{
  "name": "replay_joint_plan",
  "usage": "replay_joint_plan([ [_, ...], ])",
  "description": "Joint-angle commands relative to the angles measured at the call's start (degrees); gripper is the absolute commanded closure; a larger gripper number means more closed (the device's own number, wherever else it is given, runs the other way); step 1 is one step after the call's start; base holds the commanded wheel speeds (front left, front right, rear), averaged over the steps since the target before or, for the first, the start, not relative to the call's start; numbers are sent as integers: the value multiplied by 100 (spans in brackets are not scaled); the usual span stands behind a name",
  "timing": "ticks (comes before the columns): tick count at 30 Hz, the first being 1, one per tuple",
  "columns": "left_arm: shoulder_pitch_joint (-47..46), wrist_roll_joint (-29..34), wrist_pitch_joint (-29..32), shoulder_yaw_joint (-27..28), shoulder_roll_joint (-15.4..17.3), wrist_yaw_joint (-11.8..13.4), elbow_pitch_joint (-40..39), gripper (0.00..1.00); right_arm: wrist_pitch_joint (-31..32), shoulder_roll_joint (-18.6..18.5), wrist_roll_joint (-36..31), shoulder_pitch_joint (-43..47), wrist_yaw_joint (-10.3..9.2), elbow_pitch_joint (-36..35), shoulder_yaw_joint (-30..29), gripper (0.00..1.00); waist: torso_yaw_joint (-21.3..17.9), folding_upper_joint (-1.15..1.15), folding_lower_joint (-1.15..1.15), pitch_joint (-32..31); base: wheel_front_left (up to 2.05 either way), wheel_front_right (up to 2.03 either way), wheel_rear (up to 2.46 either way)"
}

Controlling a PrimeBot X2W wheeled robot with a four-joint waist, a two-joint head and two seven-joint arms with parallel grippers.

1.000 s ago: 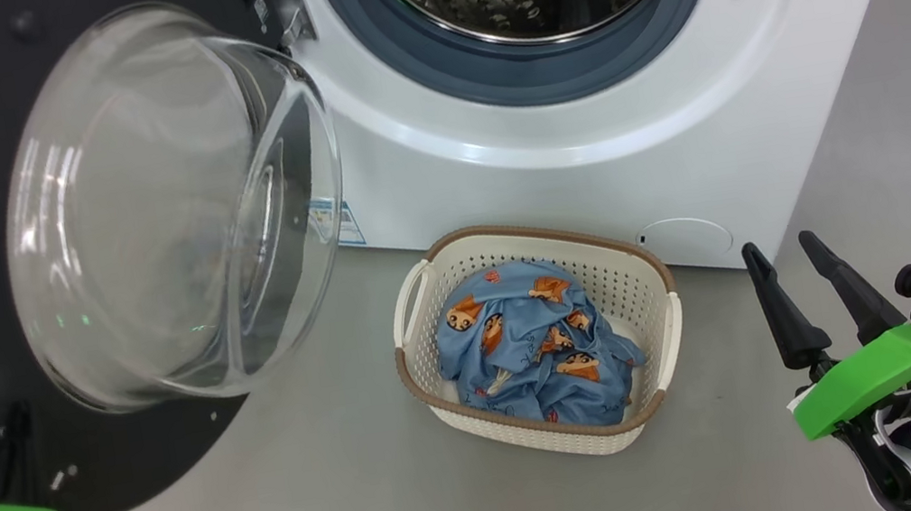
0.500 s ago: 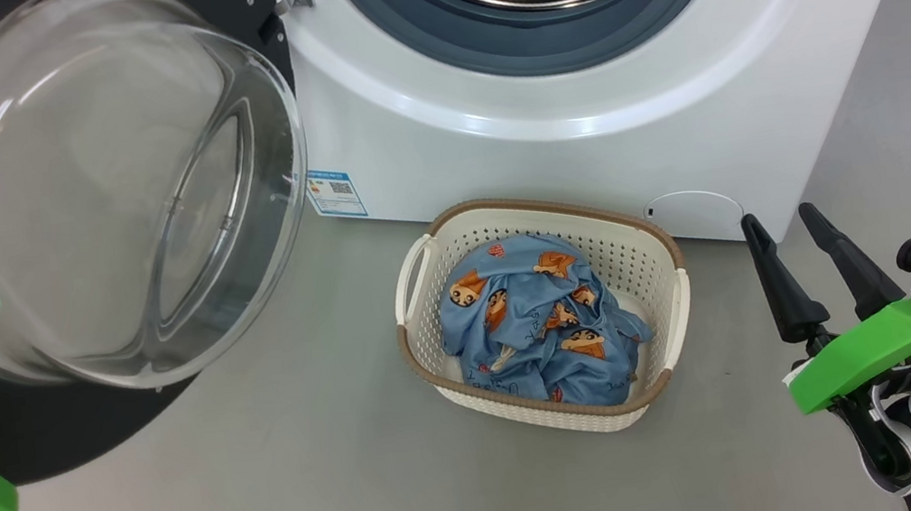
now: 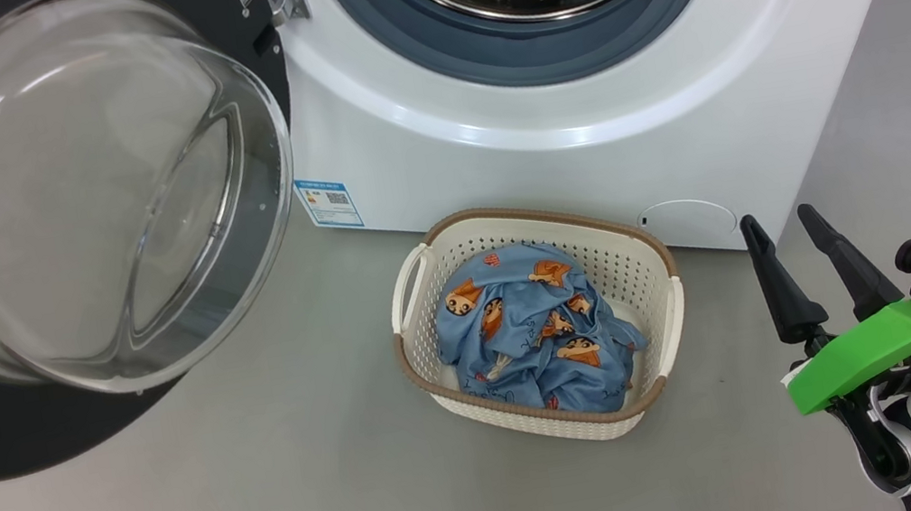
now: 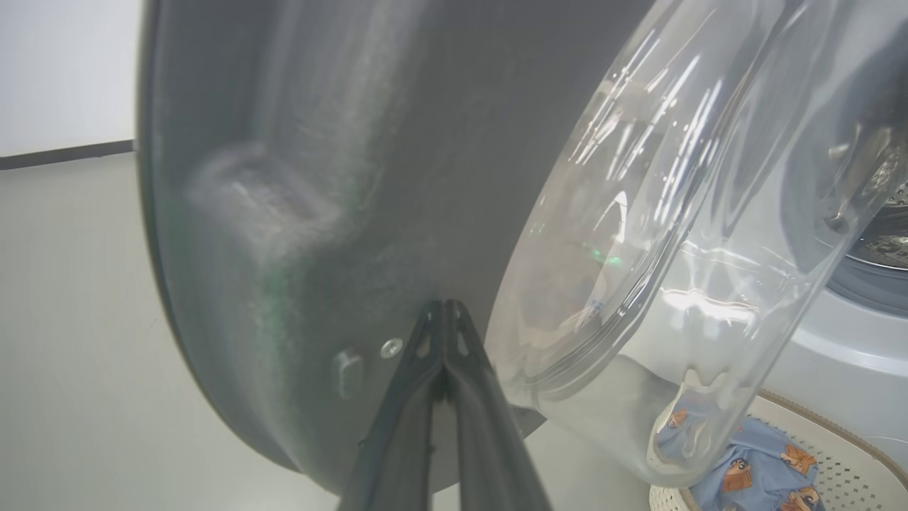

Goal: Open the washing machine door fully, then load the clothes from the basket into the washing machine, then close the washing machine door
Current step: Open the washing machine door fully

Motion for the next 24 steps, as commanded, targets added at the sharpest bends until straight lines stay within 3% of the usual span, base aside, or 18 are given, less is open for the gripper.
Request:
replay_joint_plan([
  [1,-291,64,-105,166,365,12,6,100,-70,18,-30,-103,33,-114,106,0,-3,0,0,-25,0,0,0],
  [13,-328,105,-261,18,287,-58,204,100,-70,34,-9,-16,33,-125,80,0,27,0,0,-121,0,0,0],
  [24,93,80,-435,-79,180,-82,-230,100,-70,35,18,74,33,-126,89,0,-14,0,0,-280,0,0,0],
])
